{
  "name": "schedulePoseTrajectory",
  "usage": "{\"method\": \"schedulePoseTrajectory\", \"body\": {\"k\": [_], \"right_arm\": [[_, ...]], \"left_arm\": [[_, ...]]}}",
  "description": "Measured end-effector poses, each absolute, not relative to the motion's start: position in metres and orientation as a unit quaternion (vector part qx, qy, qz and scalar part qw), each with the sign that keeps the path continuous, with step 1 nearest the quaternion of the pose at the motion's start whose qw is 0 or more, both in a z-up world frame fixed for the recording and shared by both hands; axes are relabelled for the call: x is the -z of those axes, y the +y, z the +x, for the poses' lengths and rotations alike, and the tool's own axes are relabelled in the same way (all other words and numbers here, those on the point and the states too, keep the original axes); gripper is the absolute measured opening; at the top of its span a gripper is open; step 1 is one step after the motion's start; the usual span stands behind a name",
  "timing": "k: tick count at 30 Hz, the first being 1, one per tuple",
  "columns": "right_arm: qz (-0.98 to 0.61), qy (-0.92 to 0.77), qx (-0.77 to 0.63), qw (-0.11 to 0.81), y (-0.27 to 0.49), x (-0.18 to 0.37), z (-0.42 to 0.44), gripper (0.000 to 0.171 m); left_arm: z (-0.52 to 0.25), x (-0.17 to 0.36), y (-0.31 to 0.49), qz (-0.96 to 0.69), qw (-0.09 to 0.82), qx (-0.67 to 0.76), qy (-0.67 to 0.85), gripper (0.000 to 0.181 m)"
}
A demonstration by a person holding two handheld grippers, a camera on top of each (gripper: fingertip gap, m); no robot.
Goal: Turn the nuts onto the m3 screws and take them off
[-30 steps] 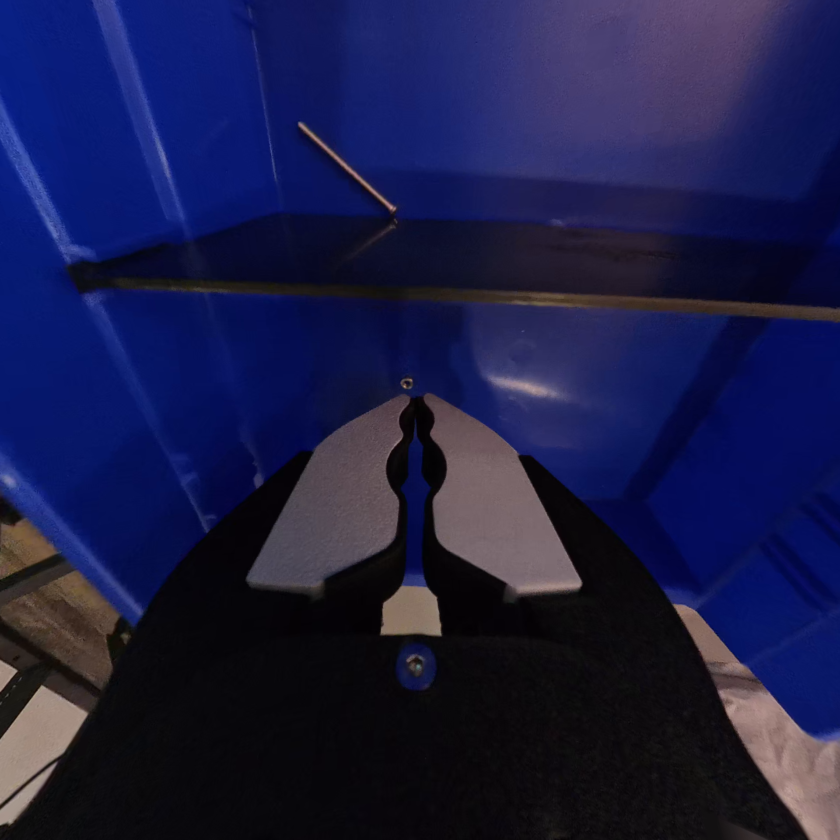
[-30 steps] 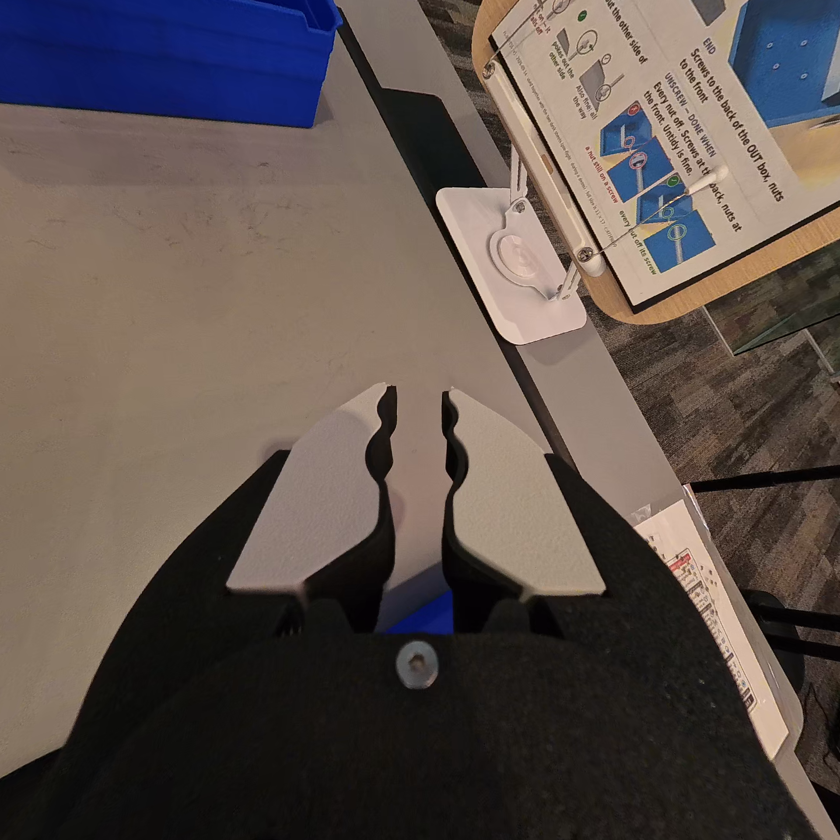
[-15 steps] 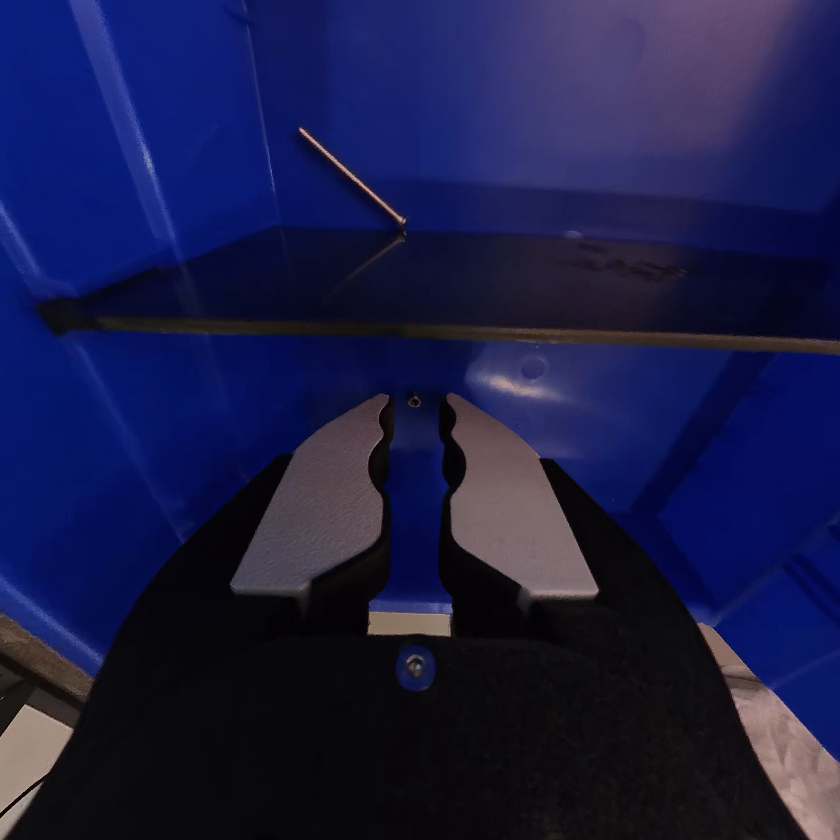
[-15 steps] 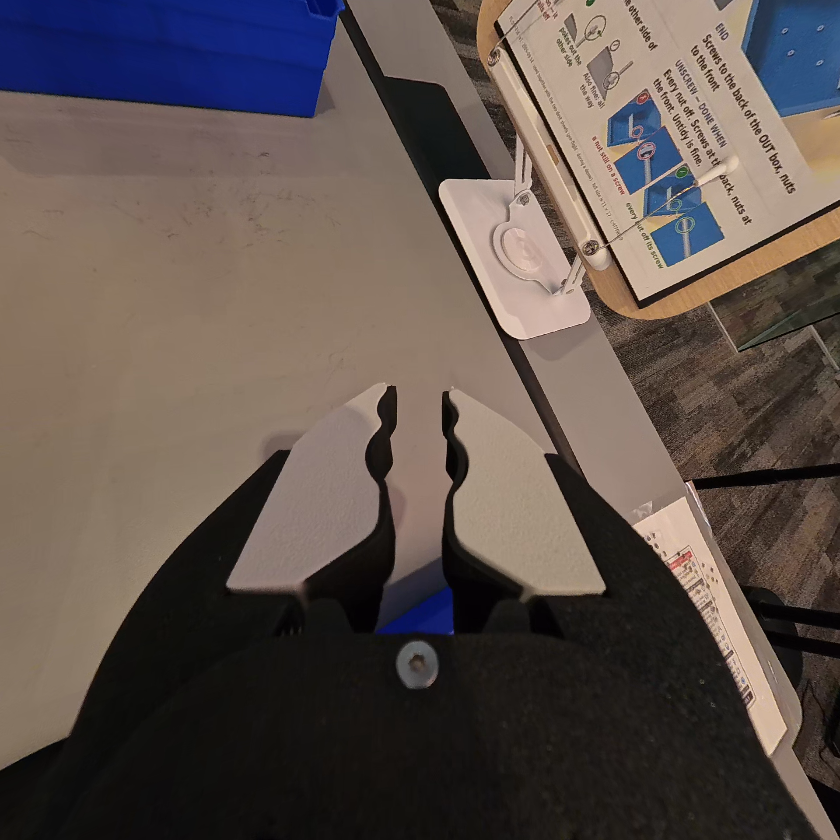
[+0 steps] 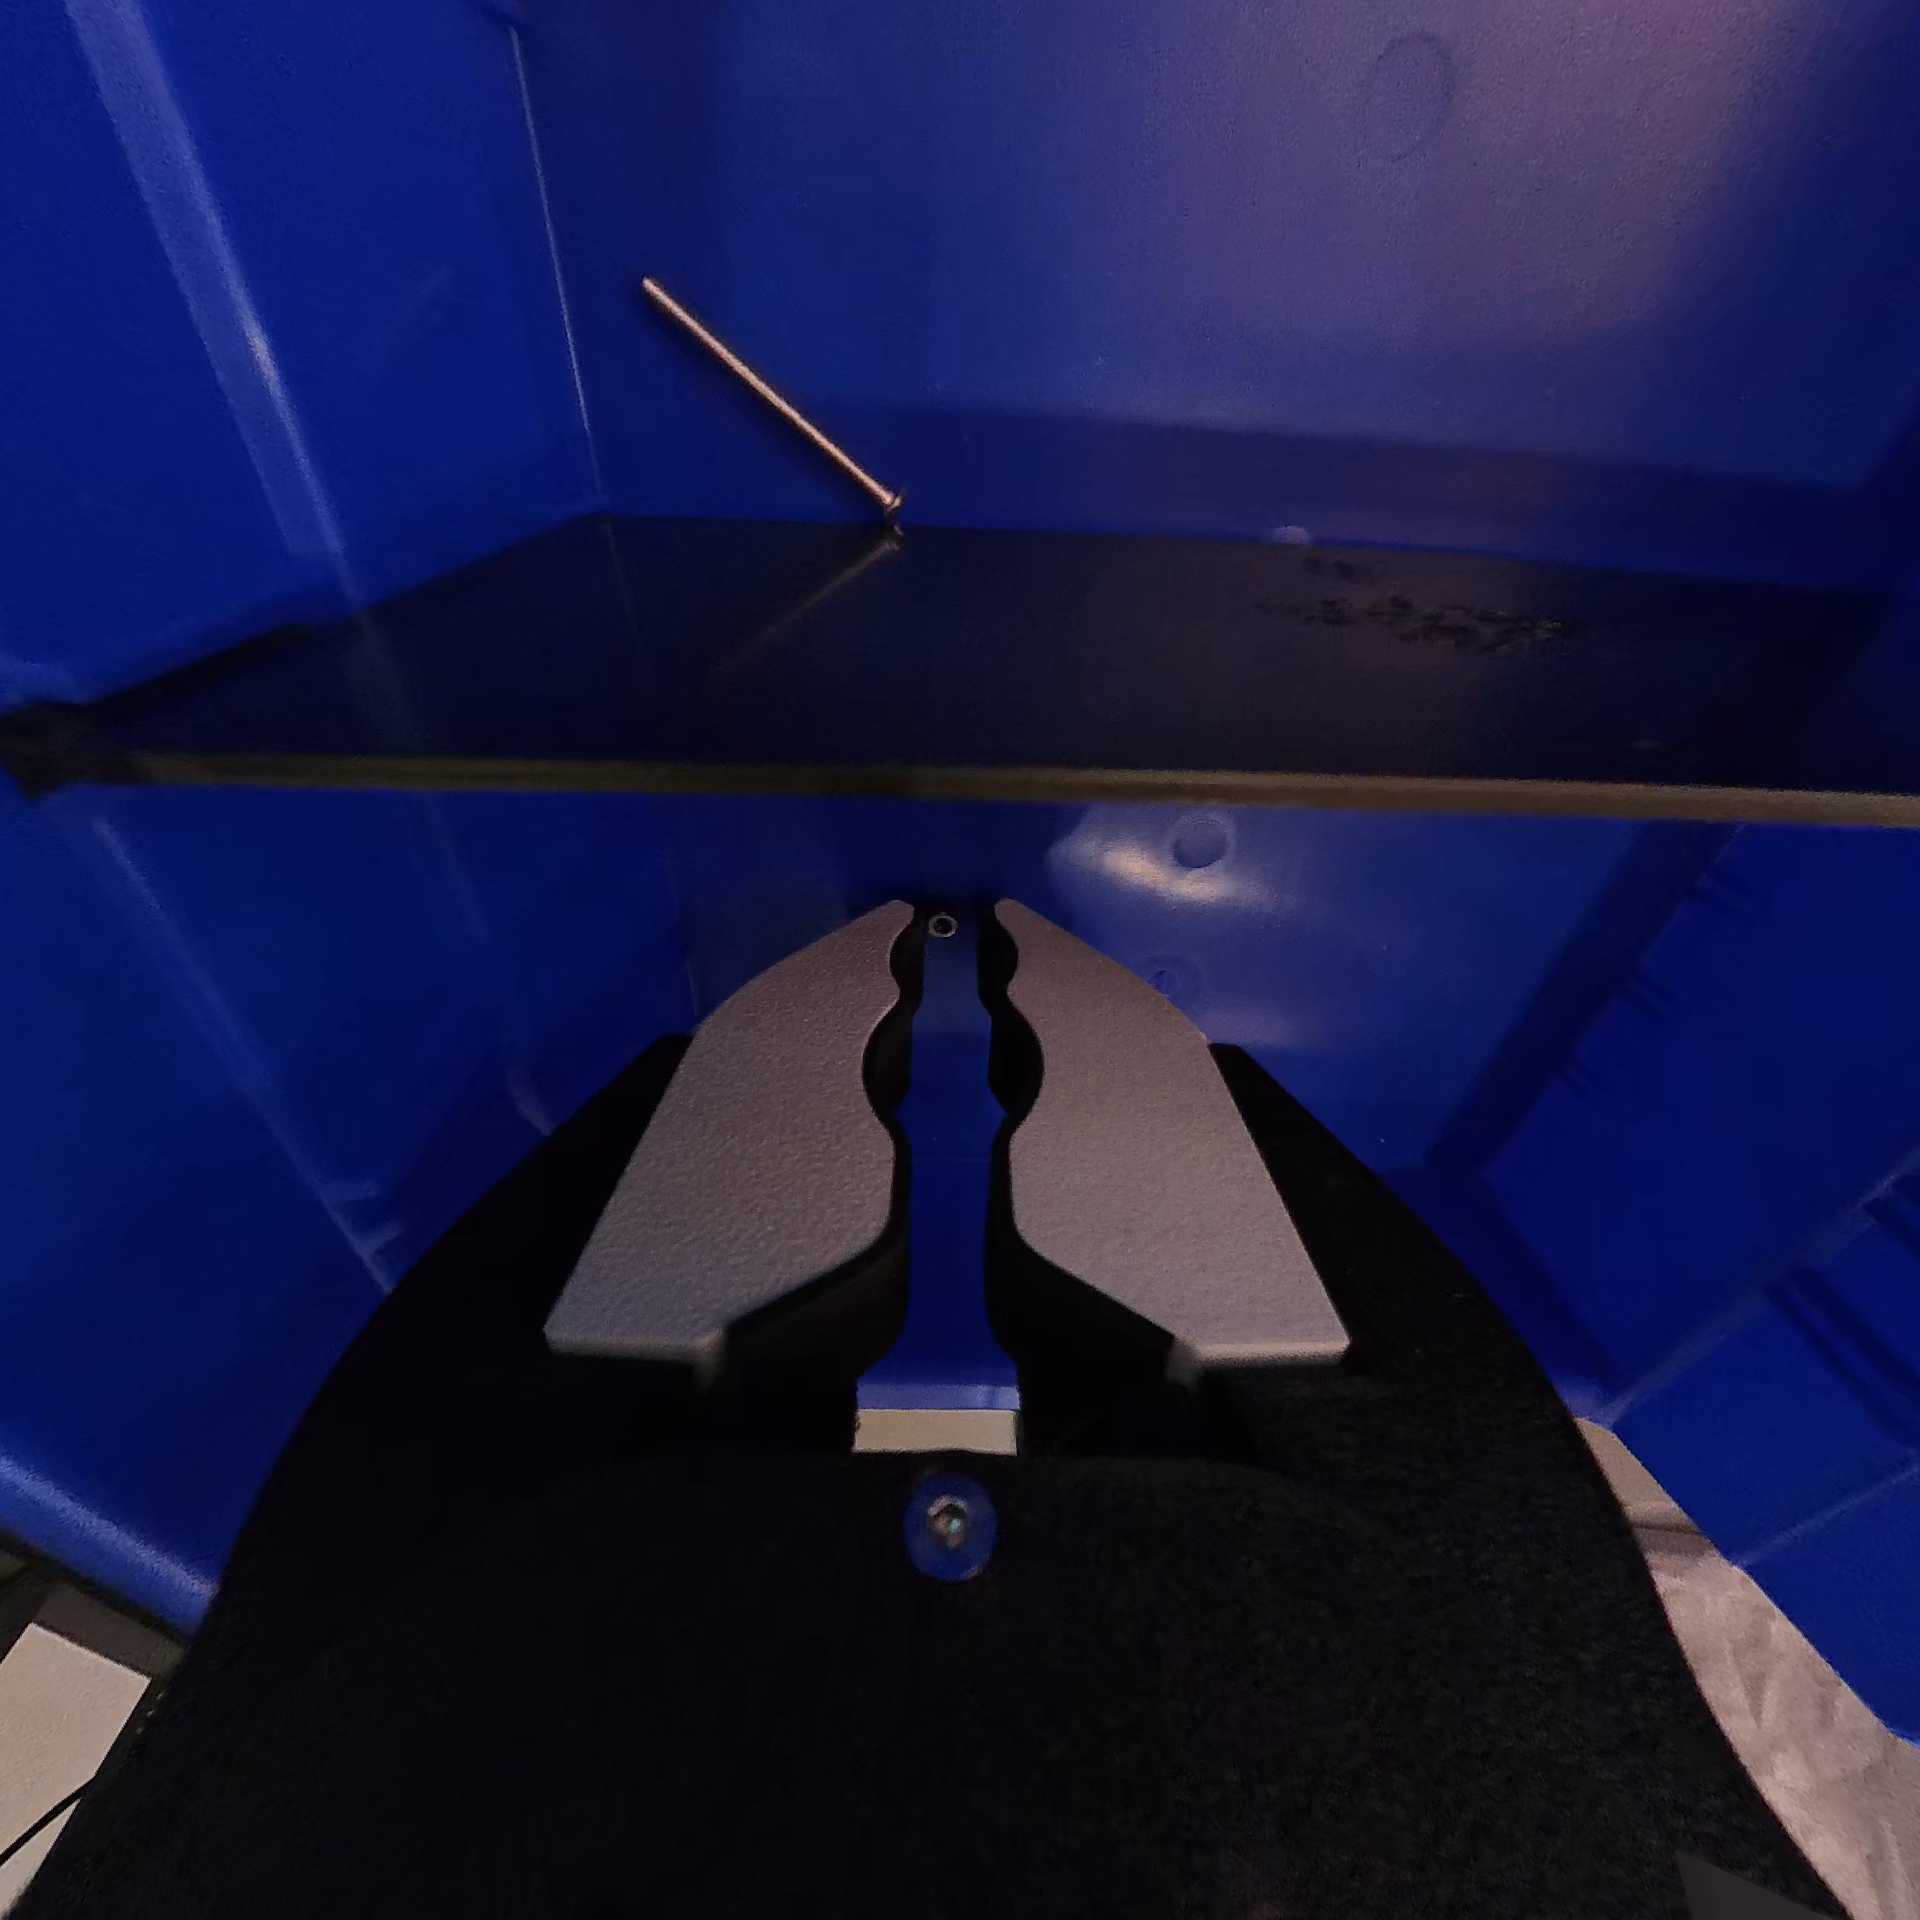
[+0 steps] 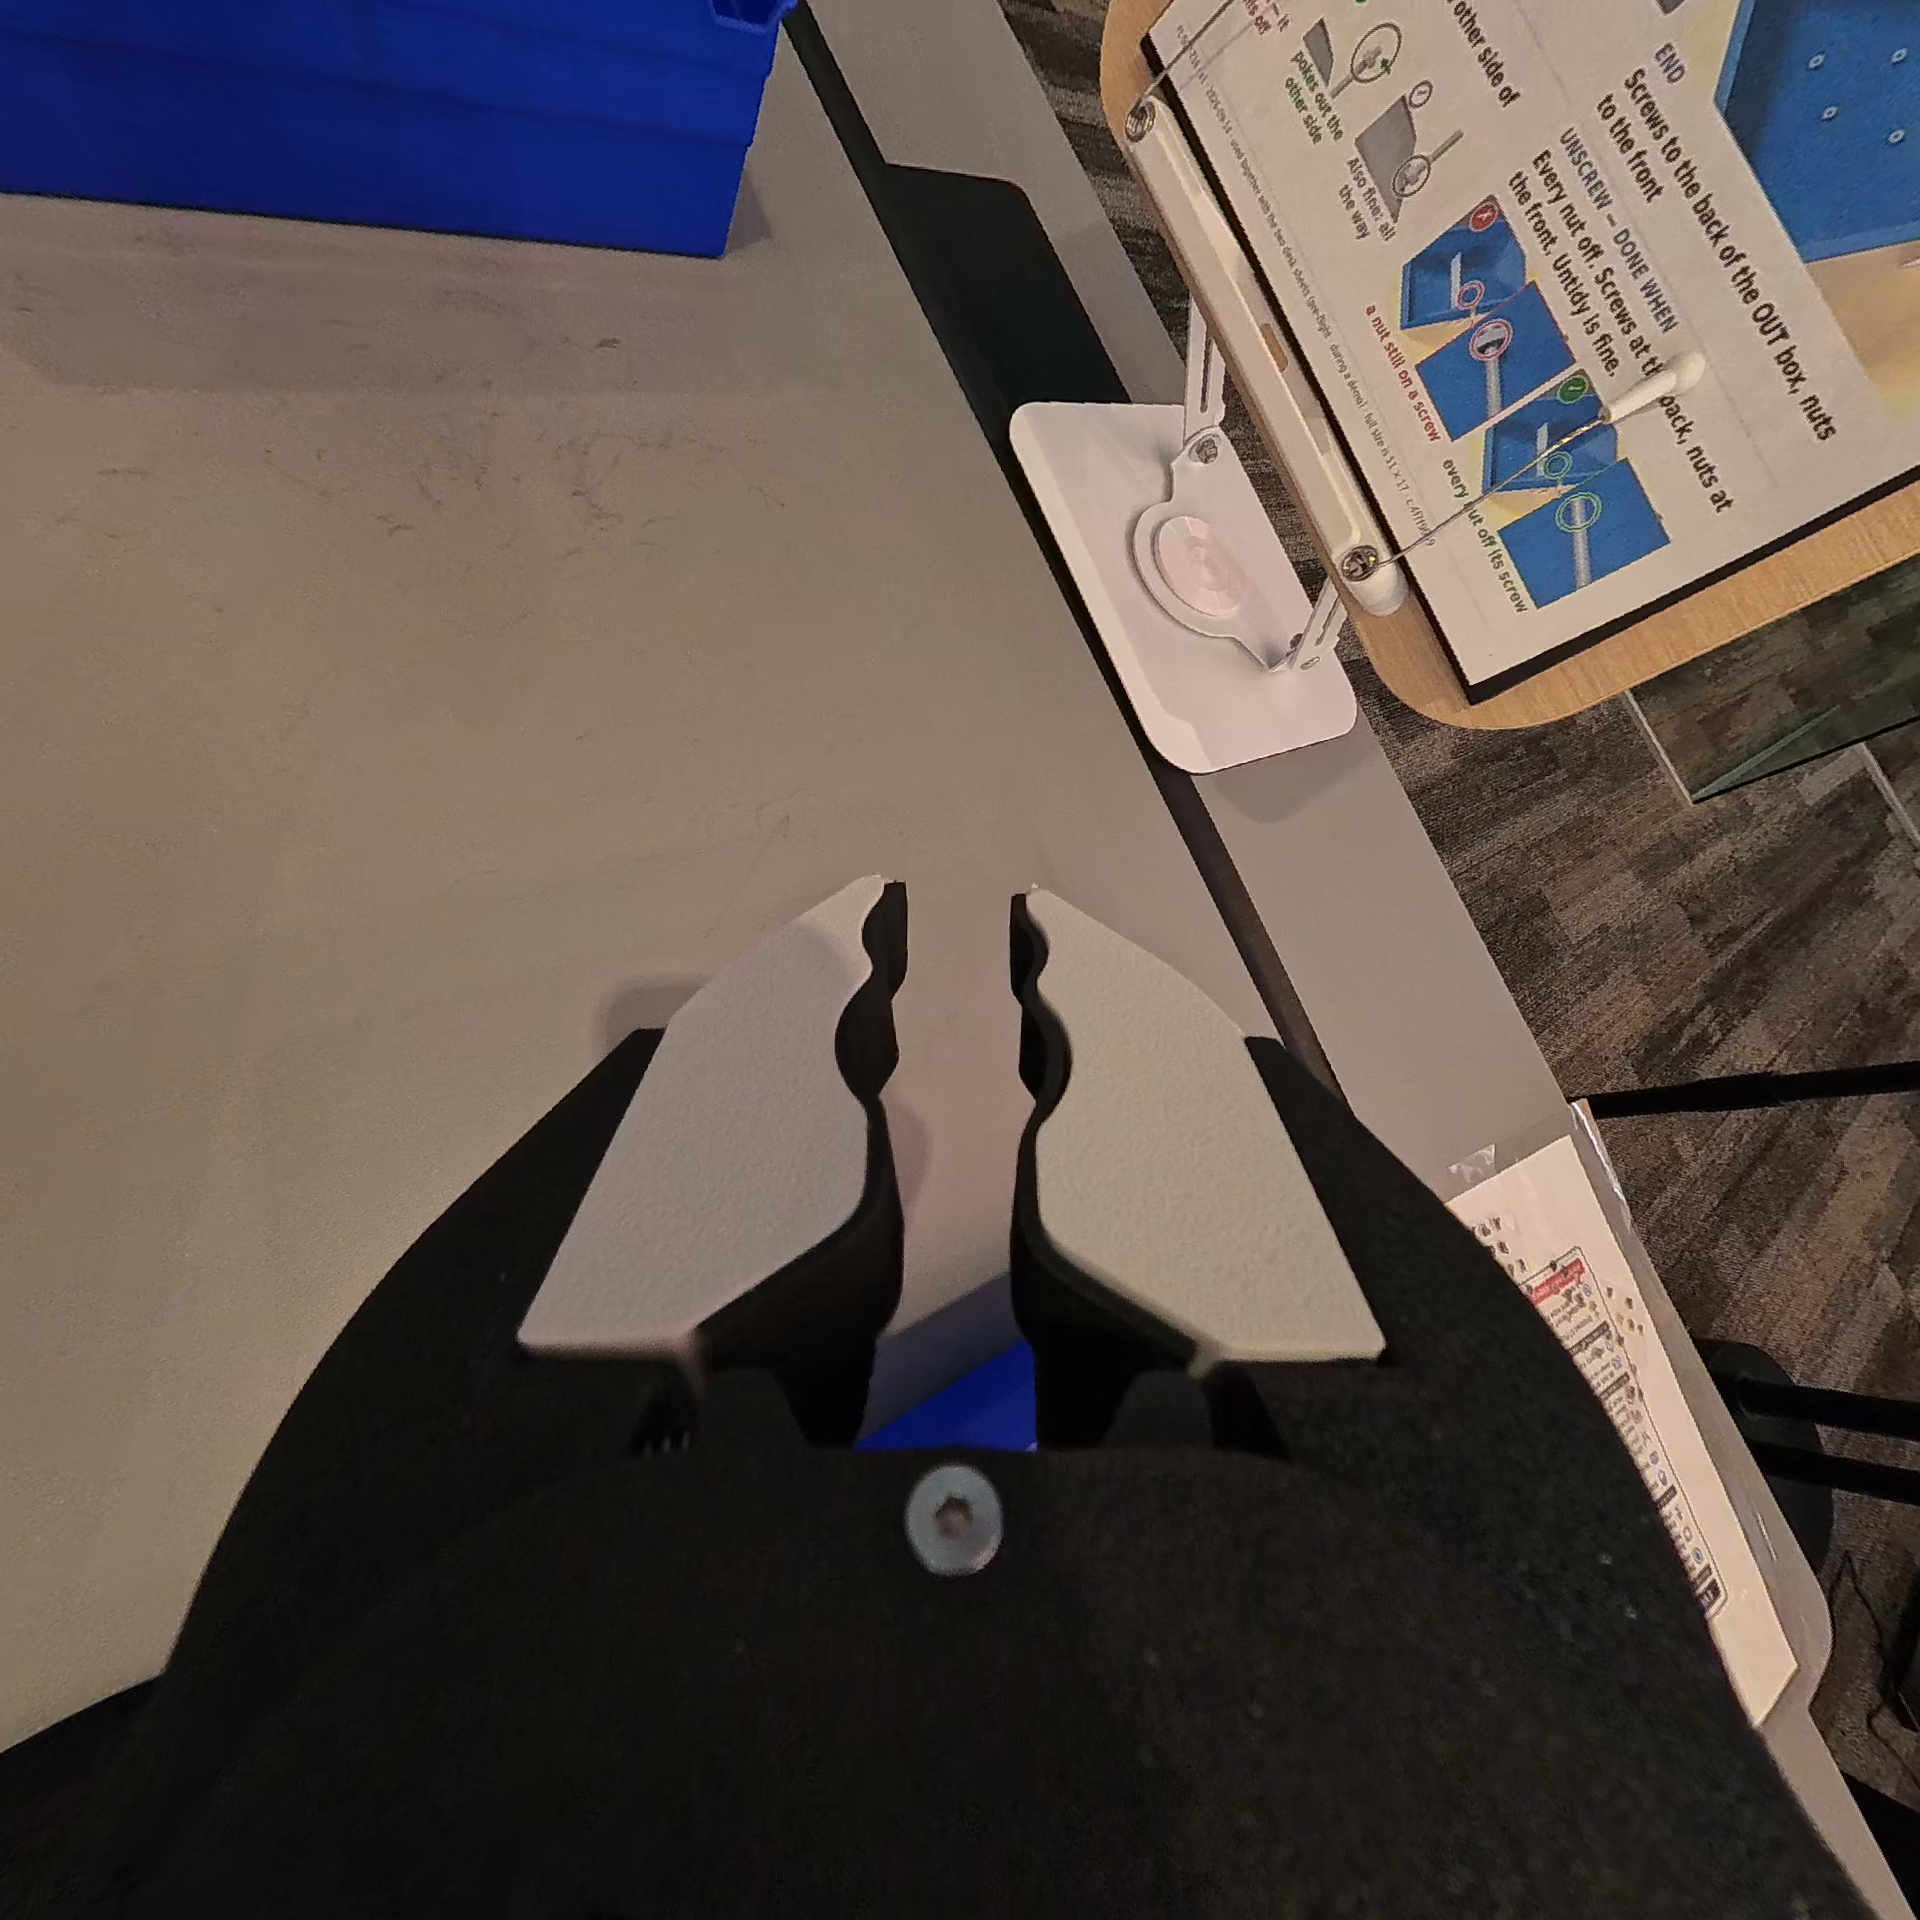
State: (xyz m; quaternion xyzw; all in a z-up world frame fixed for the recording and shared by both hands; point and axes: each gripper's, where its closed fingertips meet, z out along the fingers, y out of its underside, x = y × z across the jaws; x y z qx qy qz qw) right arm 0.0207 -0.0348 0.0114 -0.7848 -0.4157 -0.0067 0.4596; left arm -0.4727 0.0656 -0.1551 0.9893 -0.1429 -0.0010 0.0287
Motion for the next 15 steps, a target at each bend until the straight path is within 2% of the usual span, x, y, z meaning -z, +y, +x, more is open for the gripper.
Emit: {"method": "schedulePoseTrajectory", "body": {"k": [15], "right_arm": [[-0.785,-0.417,0.008,0.458,-0.0353,-0.0117,0.0207,0.019]], "left_arm": [[-0.4744,0.1553,0.0657,0.988,0.024,0.001,-0.15,0.006]]}}
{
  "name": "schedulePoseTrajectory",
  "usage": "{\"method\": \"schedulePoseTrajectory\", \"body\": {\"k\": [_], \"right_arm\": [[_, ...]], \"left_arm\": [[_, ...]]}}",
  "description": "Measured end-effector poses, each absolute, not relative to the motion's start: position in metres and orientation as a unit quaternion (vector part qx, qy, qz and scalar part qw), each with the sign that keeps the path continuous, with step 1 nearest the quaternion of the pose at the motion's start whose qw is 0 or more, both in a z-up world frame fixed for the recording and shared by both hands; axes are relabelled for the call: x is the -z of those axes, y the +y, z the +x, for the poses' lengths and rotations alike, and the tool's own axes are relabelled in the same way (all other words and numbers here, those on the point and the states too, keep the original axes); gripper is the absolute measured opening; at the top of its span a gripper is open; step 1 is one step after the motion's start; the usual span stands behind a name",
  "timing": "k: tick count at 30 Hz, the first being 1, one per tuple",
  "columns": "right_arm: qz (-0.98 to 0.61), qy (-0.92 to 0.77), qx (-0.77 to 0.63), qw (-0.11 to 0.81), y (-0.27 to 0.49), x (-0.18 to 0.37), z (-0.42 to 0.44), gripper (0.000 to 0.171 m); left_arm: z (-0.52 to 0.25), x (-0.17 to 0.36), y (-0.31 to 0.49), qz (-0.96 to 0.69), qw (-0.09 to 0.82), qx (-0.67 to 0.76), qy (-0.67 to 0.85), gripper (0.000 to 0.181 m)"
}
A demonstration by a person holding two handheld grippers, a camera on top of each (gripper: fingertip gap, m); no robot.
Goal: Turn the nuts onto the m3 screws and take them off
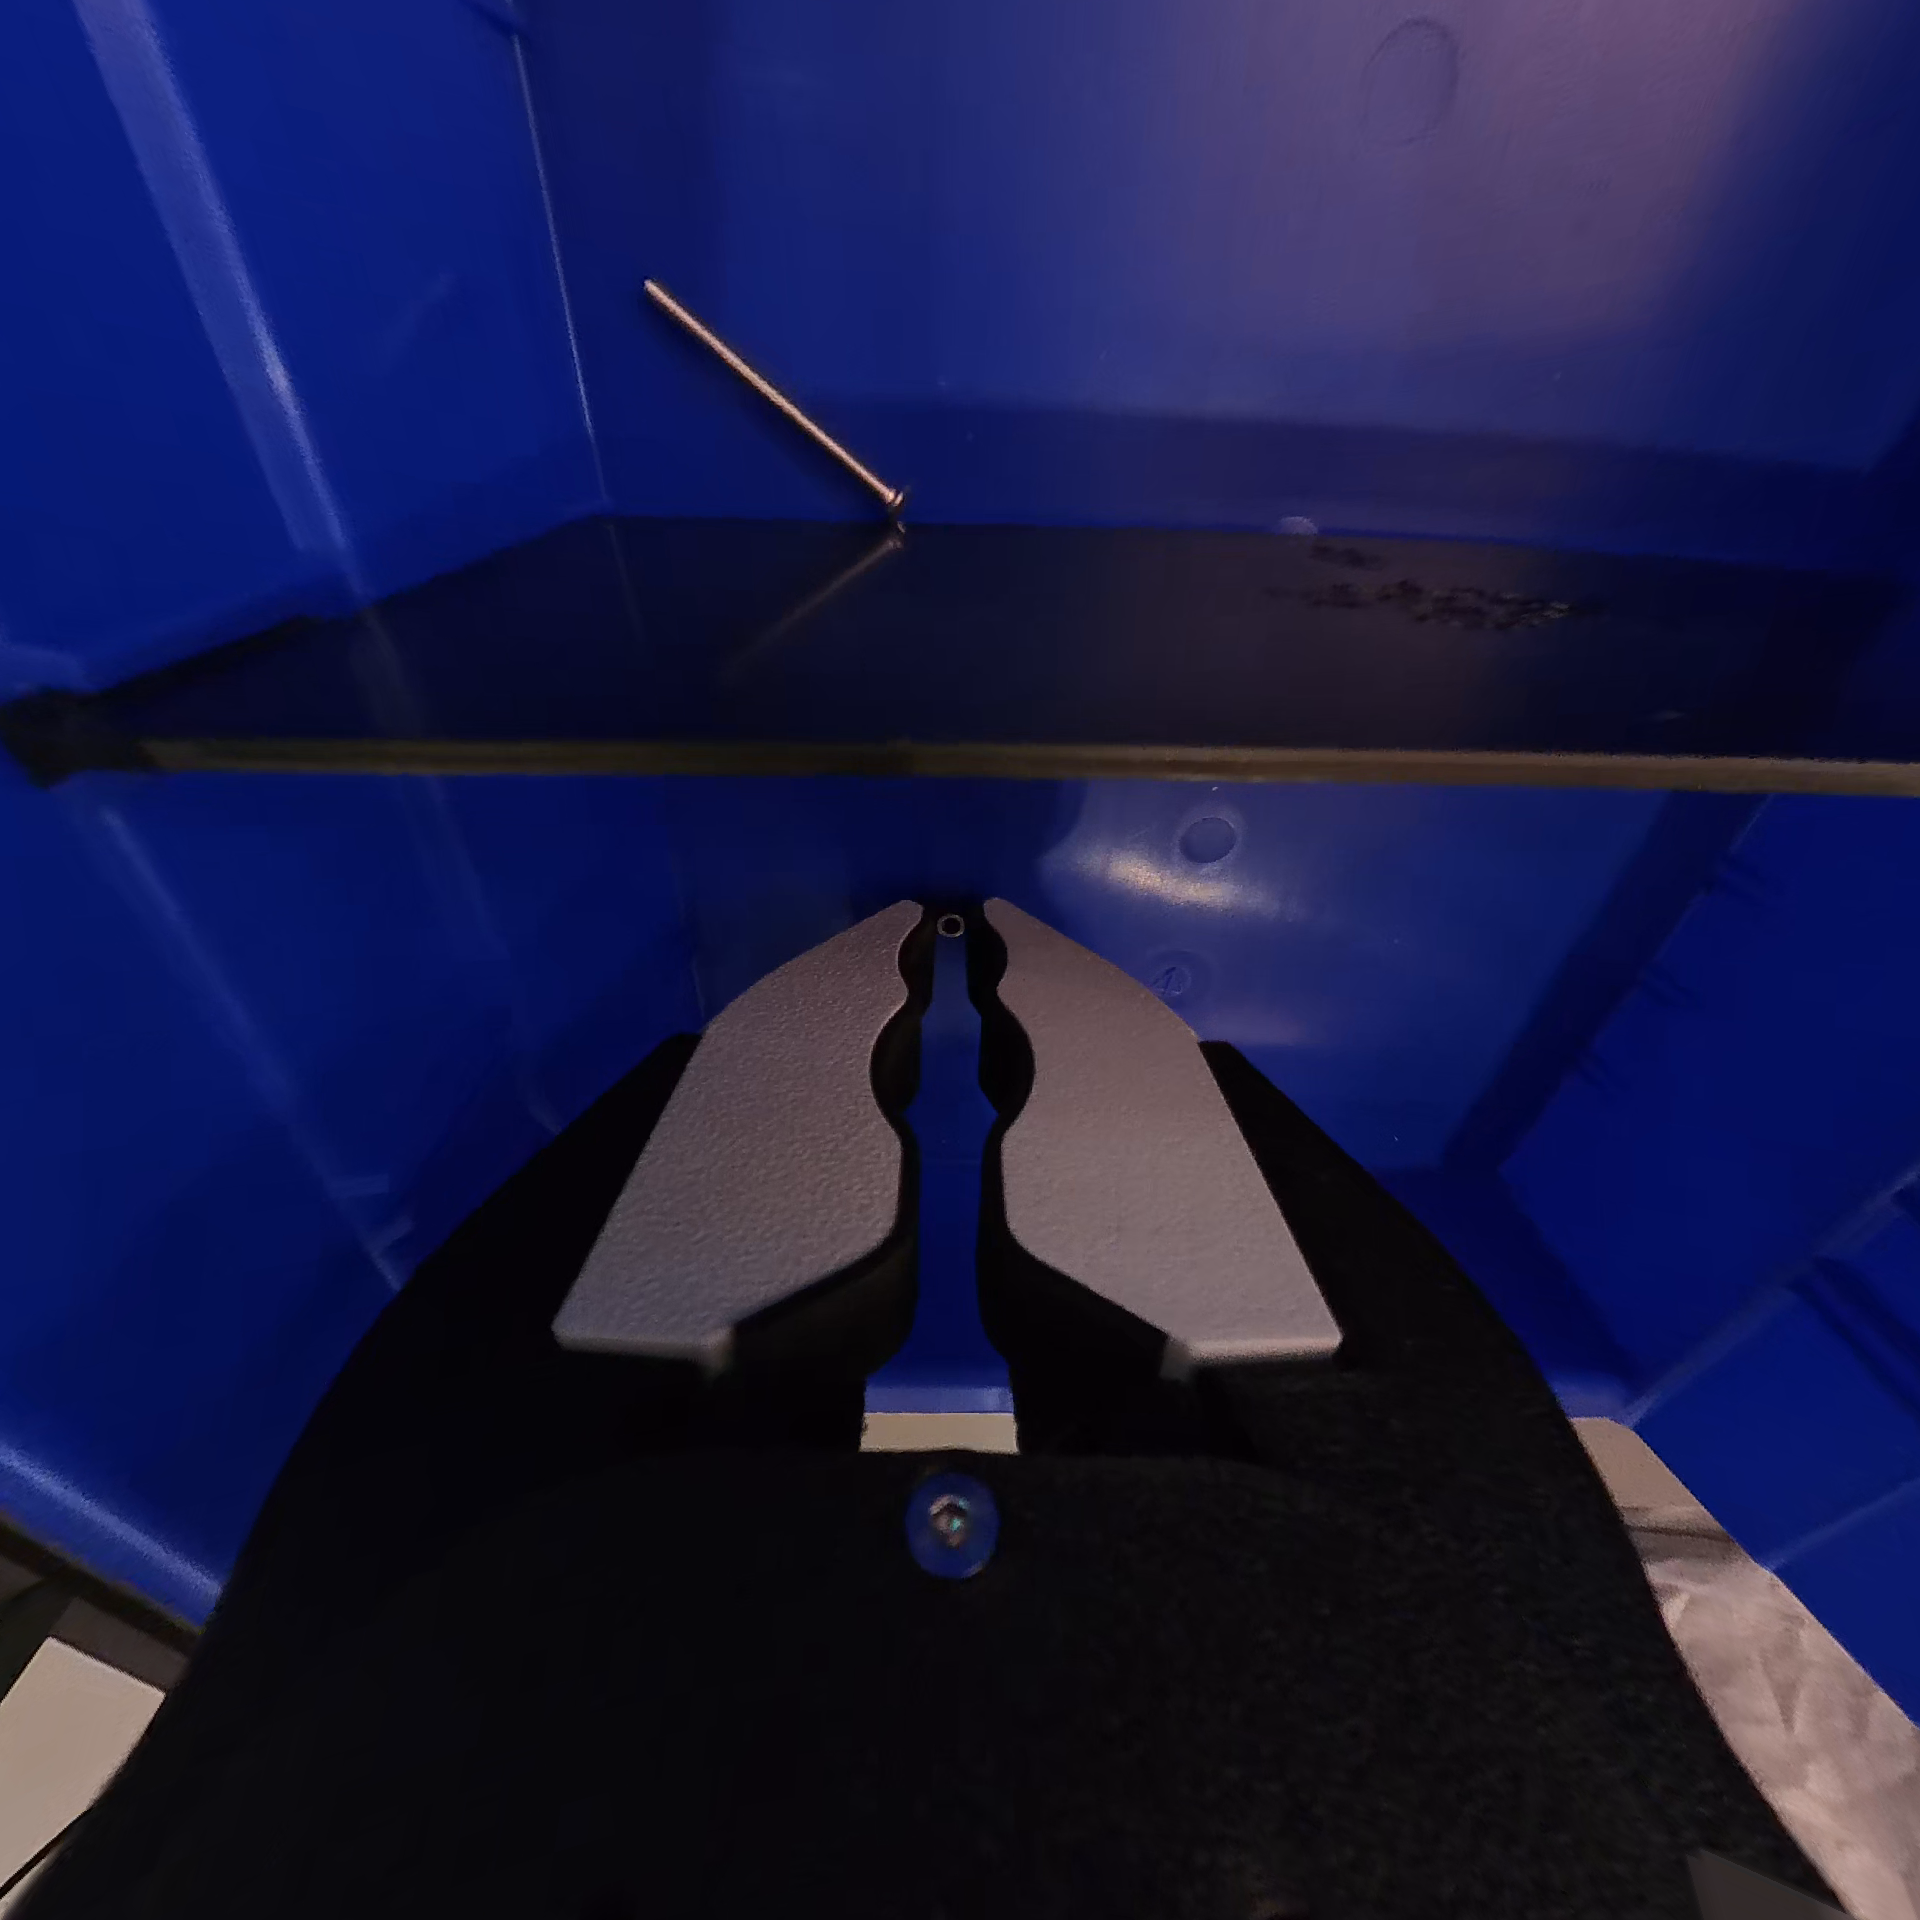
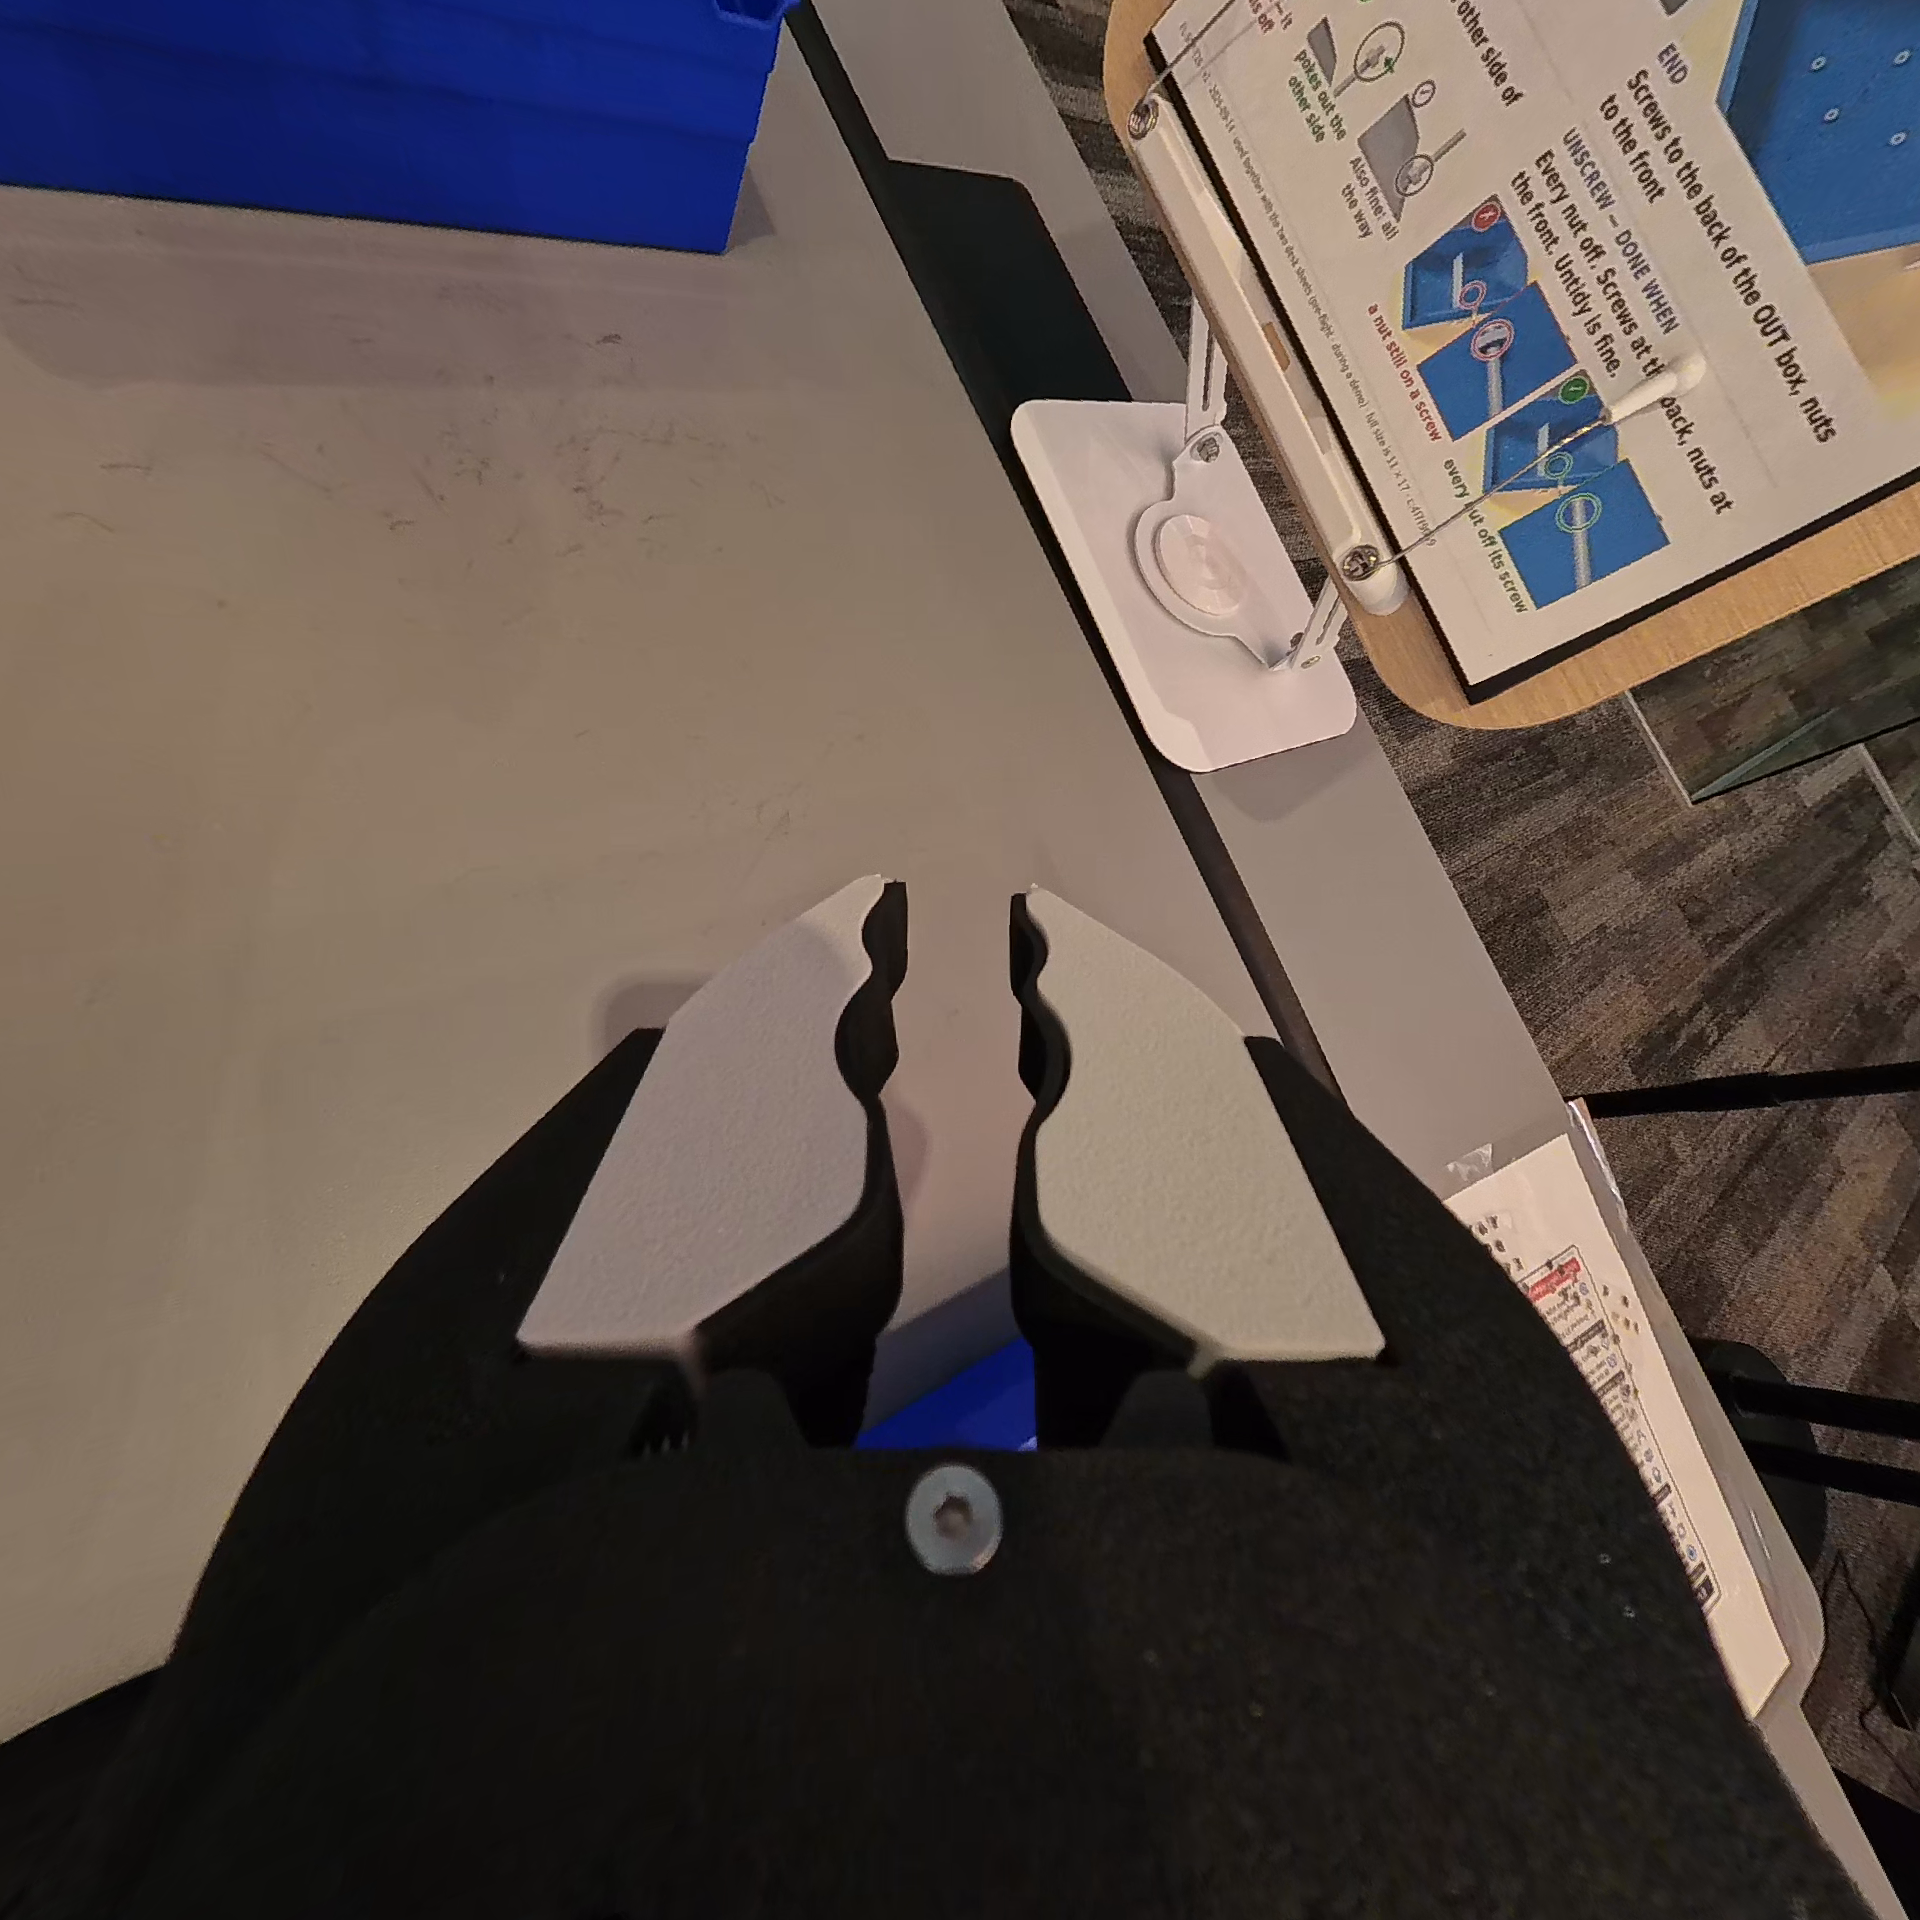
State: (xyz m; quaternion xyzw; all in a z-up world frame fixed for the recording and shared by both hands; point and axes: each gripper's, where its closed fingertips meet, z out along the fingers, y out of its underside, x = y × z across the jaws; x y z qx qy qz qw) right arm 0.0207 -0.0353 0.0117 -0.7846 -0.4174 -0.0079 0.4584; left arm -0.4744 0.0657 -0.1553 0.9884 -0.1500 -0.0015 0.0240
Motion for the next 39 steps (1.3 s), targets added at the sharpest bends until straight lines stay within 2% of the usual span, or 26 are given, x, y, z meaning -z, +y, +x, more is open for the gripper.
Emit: {"method": "schedulePoseTrajectory", "body": {"k": [12,17,22,25,27,29,32,34,39], "right_arm": [[-0.785,-0.417,0.01,0.458,-0.035,-0.012,0.022,0.019],[-0.787,-0.418,0.013,0.453,-0.035,-0.009,0.023,0.019],[-0.789,-0.418,0.014,0.449,-0.034,-0.007,0.023,0.019],[-0.789,-0.419,0.015,0.449,-0.034,-0.007,0.023,0.019],[-0.79,-0.419,0.015,0.448,-0.034,-0.007,0.023,0.019],[-0.79,-0.42,0.018,0.447,-0.034,-0.007,0.024,0.019],[-0.79,-0.421,0.018,0.446,-0.035,-0.006,0.024,0.019],[-0.79,-0.422,0.018,0.444,-0.035,-0.006,0.023,0.019],[-0.791,-0.427,0.022,0.439,-0.036,-0.004,0.023,0.019]], "left_arm": [[-0.474,0.154,0.061,0.986,0.038,0.006,-0.16,0.006],[-0.473,0.133,0.06,0.987,0.009,0.012,-0.158,0.005],[-0.44,0.07,0.06,0.973,-0.114,-0.005,-0.199,0.005],[-0.379,0.026,0.055,0.933,-0.21,-0.053,-0.286,0.005],[-0.324,0.01,0.041,0.895,-0.239,-0.093,-0.365,0.005],[-0.266,0.014,0.018,0.851,-0.228,-0.119,-0.458,0.005],[-0.191,0.048,-0.022,0.788,-0.162,-0.144,-0.576,0.005],[-0.166,0.079,-0.039,0.766,-0.118,-0.124,-0.62,0.005],[-0.137,0.126,-0.051,0.747,-0.08,-0.091,-0.653,0.005]]}}
